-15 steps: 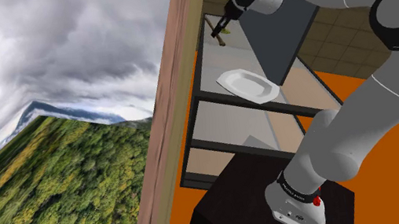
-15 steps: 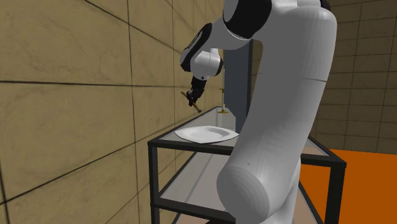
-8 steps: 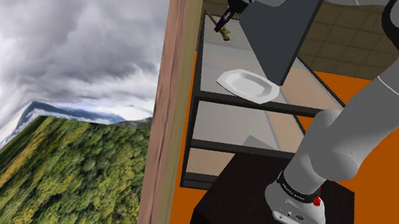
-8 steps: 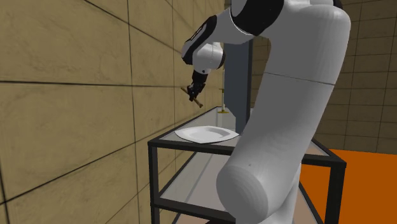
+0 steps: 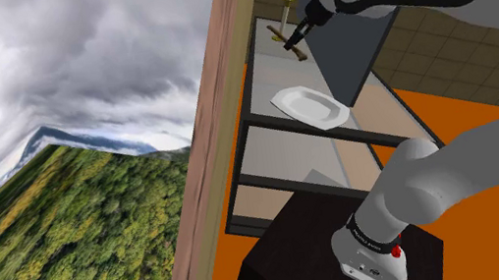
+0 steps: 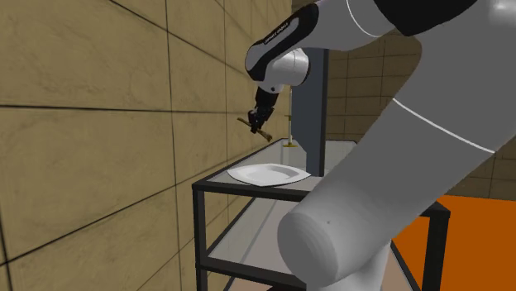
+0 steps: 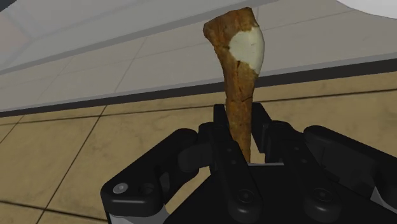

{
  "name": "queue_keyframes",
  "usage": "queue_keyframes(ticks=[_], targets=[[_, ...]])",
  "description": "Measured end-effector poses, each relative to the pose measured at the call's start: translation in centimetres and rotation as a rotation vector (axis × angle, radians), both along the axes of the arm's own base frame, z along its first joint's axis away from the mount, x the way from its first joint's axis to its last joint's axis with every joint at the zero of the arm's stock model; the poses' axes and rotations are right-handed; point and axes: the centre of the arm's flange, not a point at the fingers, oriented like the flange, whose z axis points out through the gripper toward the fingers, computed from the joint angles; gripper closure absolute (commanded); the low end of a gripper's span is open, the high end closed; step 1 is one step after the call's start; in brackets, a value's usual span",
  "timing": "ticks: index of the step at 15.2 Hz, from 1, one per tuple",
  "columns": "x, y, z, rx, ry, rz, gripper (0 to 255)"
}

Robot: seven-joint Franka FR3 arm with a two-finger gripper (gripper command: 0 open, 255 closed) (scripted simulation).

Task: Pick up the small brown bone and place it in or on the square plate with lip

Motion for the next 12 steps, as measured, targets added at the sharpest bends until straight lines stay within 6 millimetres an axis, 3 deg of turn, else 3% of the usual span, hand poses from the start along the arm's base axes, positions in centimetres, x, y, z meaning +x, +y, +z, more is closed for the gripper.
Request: queue_keyframes(ticks=[12], targets=[[-14.4,7.2,-0.5,-0.001,-0.001,0.000,255]])
